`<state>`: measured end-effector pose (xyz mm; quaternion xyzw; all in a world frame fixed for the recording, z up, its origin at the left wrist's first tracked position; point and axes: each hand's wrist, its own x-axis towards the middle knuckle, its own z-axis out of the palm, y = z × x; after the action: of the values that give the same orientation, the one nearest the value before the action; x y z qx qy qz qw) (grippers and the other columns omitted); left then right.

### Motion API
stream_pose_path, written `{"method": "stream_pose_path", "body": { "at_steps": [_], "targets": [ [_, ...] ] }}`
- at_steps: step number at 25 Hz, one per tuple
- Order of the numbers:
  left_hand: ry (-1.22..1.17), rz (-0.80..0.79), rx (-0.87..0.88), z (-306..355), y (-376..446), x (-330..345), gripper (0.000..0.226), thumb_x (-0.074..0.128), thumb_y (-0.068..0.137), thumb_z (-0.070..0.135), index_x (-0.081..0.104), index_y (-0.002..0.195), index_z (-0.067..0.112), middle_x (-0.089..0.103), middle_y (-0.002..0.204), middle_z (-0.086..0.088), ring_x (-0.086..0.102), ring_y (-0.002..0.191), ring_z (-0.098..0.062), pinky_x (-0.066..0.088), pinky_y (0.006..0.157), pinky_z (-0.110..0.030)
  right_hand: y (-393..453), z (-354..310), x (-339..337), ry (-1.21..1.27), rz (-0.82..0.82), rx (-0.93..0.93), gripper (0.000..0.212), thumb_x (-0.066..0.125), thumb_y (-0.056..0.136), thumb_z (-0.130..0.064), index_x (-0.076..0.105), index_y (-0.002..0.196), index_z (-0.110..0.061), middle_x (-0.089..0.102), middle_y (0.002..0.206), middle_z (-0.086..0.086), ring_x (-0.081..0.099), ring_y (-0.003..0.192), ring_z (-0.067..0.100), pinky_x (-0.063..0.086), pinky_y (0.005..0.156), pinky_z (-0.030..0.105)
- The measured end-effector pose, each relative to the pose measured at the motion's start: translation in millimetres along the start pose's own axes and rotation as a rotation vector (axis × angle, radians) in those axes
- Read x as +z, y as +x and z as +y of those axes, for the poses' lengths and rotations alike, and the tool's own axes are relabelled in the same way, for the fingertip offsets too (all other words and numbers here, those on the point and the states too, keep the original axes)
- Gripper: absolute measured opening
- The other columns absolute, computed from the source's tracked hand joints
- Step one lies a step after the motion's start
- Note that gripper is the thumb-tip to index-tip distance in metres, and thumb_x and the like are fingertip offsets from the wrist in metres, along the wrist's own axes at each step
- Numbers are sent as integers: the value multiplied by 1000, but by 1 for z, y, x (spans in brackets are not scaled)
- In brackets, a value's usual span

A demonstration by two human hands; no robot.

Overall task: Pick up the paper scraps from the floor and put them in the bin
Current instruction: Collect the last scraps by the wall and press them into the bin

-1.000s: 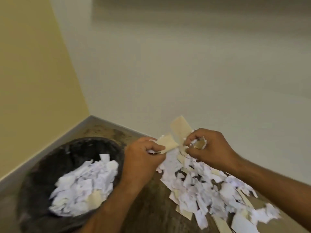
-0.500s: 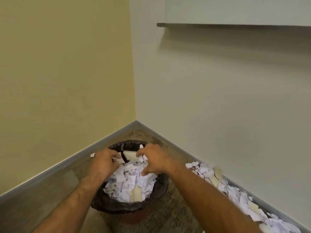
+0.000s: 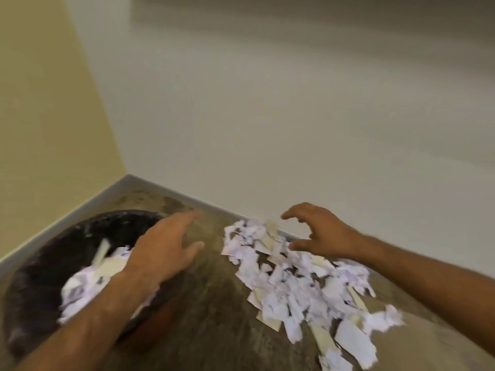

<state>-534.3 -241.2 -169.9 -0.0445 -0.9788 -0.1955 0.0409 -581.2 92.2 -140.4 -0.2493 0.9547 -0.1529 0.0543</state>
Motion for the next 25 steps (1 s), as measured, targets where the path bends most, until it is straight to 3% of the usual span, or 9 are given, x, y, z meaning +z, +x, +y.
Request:
{"method": "stream_pose_path", "body": {
  "at_steps": [2, 6, 11, 14, 17, 20, 22, 25],
  "targets": [
    [-48, -100, 150, 58, 18, 50, 68, 63, 85, 50, 35, 146, 39, 45, 148, 12, 46, 132, -15, 38, 109, -32, -52, 66, 7, 26, 29, 260, 62, 81, 74, -42, 57, 128, -22, 57, 127, 1, 57, 108, 15, 40, 87, 20],
    [-97, -356, 180, 106, 23, 155, 87, 69, 79, 56, 18, 148, 45, 30, 155, 12, 32, 141, -17, 32, 112, -33, -113, 134, 74, 61, 11, 565, 73, 78, 72, -53, 49, 134, -29, 54, 134, 1, 54, 111, 13, 43, 94, 27],
    [61, -654, 186, 119, 29, 285, 120, 80, 68, 54, -9, 148, 51, -1, 163, 1, 6, 148, -31, 36, 112, -46, -115, 169, 192, 60, -207, 626, 104, 73, 68, -64, 14, 150, -42, 11, 161, 3, 18, 145, 29, 32, 112, 44],
    [152, -656, 149, 118, 34, 333, 132, 83, 62, 58, -23, 141, 56, -20, 161, -1, -3, 149, -36, 38, 110, -50, -92, 177, 236, 33, -274, 651, 116, 74, 63, -70, -3, 148, -51, -9, 162, -1, 3, 148, 35, 34, 110, 53],
    [226, -630, 153, 121, 42, 367, 145, 82, 50, 70, -36, 134, 57, -38, 155, -6, -5, 148, -41, 40, 108, -52, -80, 191, 264, -22, -341, 601, 123, 72, 60, -76, -17, 142, -56, -25, 160, 0, 0, 147, 41, 36, 106, 57],
    [297, -649, 194, 127, 50, 390, 143, 80, 52, 71, -33, 138, 53, -43, 150, -12, 6, 146, -45, 38, 107, -53, -74, 204, 280, -53, -388, 526, 124, 71, 60, -77, -24, 137, -58, -29, 158, 1, 10, 145, 42, 41, 103, 55],
    [329, -672, 228, 128, 55, 397, 136, 81, 55, 68, -21, 144, 51, -35, 155, -11, 14, 144, -42, 42, 103, -52, -67, 210, 287, -63, -413, 485, 120, 72, 64, -73, -21, 139, -58, -26, 159, 2, 12, 144, 41, 43, 102, 53],
    [250, -706, 205, 125, 62, 404, 109, 82, 63, 58, 15, 148, 46, -6, 162, -5, 20, 143, -34, 42, 104, -47, -55, 210, 290, -74, -385, 430, 96, 72, 74, -60, 8, 145, -53, -5, 161, 4, 20, 140, 37, 45, 99, 50]
  ]
}}
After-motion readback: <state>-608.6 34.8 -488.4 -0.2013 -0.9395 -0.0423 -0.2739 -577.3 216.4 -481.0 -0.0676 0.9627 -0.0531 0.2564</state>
